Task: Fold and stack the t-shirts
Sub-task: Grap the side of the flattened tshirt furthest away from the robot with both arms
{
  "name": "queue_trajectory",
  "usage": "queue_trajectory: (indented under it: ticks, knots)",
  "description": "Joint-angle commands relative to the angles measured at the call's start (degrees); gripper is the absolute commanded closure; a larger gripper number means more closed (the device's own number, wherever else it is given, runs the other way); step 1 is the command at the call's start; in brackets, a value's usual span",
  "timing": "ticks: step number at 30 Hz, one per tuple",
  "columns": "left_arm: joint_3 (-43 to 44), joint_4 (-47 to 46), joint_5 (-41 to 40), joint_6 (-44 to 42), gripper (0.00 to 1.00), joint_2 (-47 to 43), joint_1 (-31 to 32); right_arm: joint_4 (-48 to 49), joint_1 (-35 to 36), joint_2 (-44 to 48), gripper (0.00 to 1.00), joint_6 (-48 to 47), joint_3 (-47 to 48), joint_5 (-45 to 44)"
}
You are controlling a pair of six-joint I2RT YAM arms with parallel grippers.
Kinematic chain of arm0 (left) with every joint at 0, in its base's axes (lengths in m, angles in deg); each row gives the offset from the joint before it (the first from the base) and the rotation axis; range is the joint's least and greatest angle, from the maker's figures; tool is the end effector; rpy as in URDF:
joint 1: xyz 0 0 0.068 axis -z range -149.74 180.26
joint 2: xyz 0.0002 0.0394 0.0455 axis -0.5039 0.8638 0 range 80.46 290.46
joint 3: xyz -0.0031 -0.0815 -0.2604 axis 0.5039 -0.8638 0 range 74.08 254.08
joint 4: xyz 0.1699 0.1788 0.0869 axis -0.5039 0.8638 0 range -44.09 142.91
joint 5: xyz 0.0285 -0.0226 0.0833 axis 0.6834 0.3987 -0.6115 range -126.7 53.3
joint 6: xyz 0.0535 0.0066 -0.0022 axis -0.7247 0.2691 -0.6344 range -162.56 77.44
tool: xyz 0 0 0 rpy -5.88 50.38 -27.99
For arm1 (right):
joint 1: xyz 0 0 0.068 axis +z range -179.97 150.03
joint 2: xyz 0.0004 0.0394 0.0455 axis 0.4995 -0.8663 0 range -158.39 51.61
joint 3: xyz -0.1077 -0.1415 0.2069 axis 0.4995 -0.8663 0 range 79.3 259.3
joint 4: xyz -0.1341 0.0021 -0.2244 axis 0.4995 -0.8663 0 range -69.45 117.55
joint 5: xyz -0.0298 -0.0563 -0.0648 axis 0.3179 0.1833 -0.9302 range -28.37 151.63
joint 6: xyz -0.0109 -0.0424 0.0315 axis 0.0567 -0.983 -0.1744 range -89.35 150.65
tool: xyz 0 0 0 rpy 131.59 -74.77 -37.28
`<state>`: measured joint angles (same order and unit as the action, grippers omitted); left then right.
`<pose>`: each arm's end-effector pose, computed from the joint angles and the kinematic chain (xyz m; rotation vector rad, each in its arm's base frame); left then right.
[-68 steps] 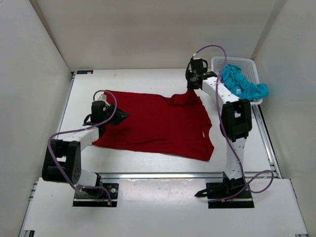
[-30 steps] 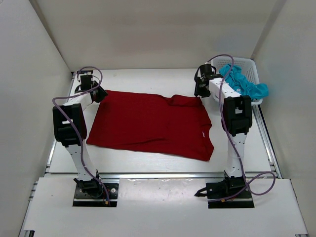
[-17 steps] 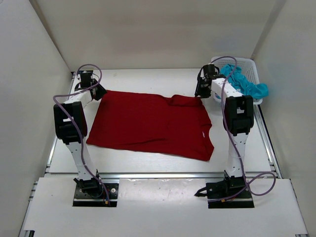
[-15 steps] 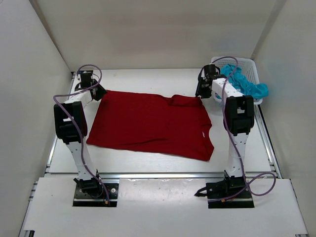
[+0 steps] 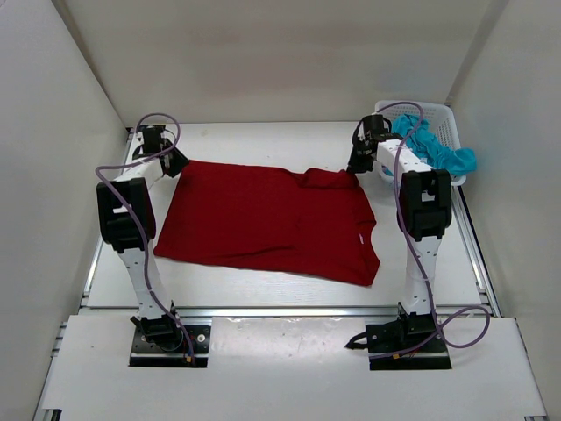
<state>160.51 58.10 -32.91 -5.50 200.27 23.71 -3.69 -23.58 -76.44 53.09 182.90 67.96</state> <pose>0.4628 0.0508 0.1797 -0.8574 2.2302 -0.3331 0.4886 0.0587 0.1843 0.3152 2.5494 0.3349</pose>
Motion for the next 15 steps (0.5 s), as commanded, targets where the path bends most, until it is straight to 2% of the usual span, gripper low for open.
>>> queue_trajectory:
  ticks: [1, 3, 8, 12, 15]
  knots:
    - [2.2, 0.7, -0.2, -0.1, 0.57, -0.3, -1.0, 3.8, 0.5, 1.0, 0.97, 0.1, 1.6, -0.3]
    - [2.2, 0.1, -0.3, 0.0, 0.57, -0.5, -1.4, 5.0, 1.2, 0.6, 1.0, -1.1, 2.9, -1.4]
    - [2.5, 0.5, -0.6, -0.1, 0.56, -0.2, -1.8, 2.4, 1.8, -1.9, 1.0, -3.1, 10.0, -1.9]
    - [5.5, 2.0, -1.6, -1.5, 0.54, 0.7, -1.7, 6.1, 3.0, 3.8, 1.0, -5.3, 5.4, -4.6]
    - [10.0, 4.5, -2.4, -3.3, 0.48, 3.7, -1.5, 5.2, 2.6, 6.2, 1.0, -5.5, 1.7, -3.8]
